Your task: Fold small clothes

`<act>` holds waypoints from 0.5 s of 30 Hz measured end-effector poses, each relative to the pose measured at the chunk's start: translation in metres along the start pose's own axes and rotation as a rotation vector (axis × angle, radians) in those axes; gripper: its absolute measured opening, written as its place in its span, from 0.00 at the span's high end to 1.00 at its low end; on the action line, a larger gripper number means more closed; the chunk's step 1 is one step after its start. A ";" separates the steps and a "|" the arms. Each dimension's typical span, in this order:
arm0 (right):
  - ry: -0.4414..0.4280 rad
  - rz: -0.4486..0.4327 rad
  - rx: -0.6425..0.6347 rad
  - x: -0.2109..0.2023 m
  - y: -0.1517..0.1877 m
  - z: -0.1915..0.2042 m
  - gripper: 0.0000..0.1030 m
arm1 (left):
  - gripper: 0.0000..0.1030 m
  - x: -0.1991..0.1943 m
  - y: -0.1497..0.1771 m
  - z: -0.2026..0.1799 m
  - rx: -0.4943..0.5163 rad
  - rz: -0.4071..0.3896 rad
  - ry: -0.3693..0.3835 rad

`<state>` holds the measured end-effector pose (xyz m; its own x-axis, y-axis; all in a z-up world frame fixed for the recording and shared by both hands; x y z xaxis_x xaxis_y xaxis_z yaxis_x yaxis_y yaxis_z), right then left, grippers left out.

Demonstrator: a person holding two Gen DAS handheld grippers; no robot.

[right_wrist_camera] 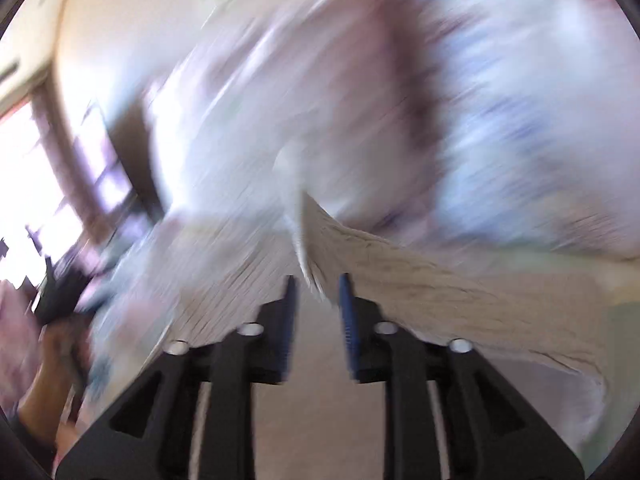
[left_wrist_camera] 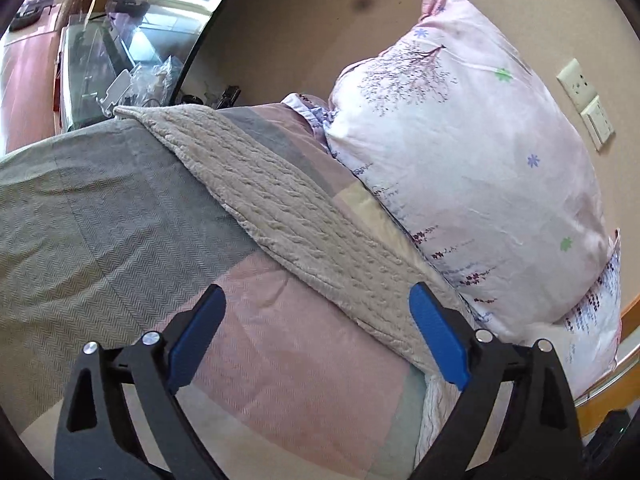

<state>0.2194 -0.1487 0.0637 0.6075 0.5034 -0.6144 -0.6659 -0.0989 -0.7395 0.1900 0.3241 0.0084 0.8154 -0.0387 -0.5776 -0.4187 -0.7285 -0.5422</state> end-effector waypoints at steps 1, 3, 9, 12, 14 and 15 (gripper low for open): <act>-0.033 0.026 -0.010 0.010 0.008 0.012 0.69 | 0.14 0.004 -0.005 0.007 -0.035 0.009 0.003; -0.045 0.020 -0.002 0.008 0.020 0.021 0.56 | 0.18 0.012 -0.014 0.019 -0.094 0.037 -0.002; 0.098 -0.094 0.143 -0.048 0.019 -0.059 0.29 | 0.37 0.028 -0.056 0.053 -0.237 0.006 -0.014; 0.166 -0.107 0.212 -0.065 0.025 -0.094 0.24 | 0.53 0.037 -0.074 0.071 -0.332 0.007 -0.007; 0.199 -0.106 0.253 -0.075 0.031 -0.112 0.24 | 0.61 0.041 -0.084 0.082 -0.369 -0.003 -0.011; 0.203 -0.107 0.270 -0.078 0.033 -0.119 0.24 | 0.67 0.042 -0.088 0.086 -0.381 -0.008 -0.015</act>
<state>0.2015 -0.2927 0.0542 0.7354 0.3154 -0.5997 -0.6680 0.1890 -0.7198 0.2270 0.4454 -0.0208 0.8113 -0.0239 -0.5842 -0.2309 -0.9310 -0.2826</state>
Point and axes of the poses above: each gripper's, at about its wrist camera, not at the fingertips, and x roughly the way its jaws point, z to its left, y to its underside, the point moved 3 cm from there along x, roughly the way its jaws point, and after that the axes turned 1 degree about z, right-handed, at the moved point
